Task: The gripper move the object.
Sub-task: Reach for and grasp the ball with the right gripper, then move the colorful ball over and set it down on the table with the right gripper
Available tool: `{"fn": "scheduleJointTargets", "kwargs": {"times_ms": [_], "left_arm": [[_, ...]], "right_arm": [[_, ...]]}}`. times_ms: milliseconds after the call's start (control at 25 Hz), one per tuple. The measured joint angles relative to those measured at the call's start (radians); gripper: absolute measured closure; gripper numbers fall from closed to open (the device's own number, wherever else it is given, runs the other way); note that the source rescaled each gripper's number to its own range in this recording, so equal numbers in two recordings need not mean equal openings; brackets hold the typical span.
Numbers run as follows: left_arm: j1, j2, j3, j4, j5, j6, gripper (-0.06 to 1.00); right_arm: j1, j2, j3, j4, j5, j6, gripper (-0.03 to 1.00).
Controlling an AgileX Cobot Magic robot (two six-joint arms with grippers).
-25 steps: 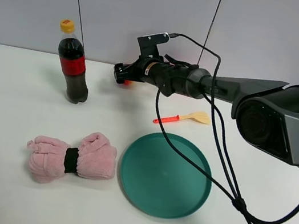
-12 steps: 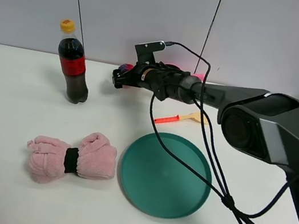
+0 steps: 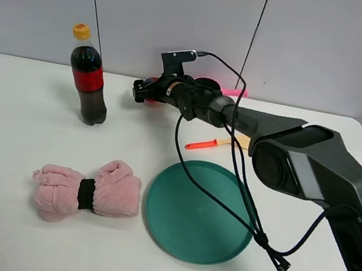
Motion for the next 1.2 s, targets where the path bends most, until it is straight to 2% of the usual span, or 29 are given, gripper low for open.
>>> {"fn": "scheduleJointTargets", "kwargs": {"times_ms": [80,160,320,360,400,480,560,840,1200], "left_arm": [[0.0,0.0,0.0,0.0,0.0,0.0,-0.06],[0.0,0.0,0.0,0.0,0.0,0.0,-0.06],[0.0,0.0,0.0,0.0,0.0,0.0,-0.06],[0.0,0.0,0.0,0.0,0.0,0.0,-0.06],[0.0,0.0,0.0,0.0,0.0,0.0,-0.06],[0.0,0.0,0.0,0.0,0.0,0.0,-0.06],[0.0,0.0,0.0,0.0,0.0,0.0,-0.06],[0.0,0.0,0.0,0.0,0.0,0.0,-0.06],[0.0,0.0,0.0,0.0,0.0,0.0,-0.06]], "right_arm": [[0.0,0.008,-0.005,0.0,0.002,0.006,-0.03],[0.0,0.012,-0.007,0.0,0.013,0.007,0.02],[0.0,0.013,-0.007,0.001,0.023,0.007,0.16],[0.0,0.013,-0.007,0.001,0.023,0.007,0.22],[0.0,0.013,-0.007,0.001,0.023,0.007,0.32],[0.0,0.013,-0.007,0.001,0.023,0.007,0.59],[0.001,0.013,-0.008,0.001,0.015,0.007,0.95],[0.001,0.01,-0.01,0.001,0.029,0.007,0.97],[0.01,-0.149,-0.012,0.0,0.349,0.007,0.97]]}}
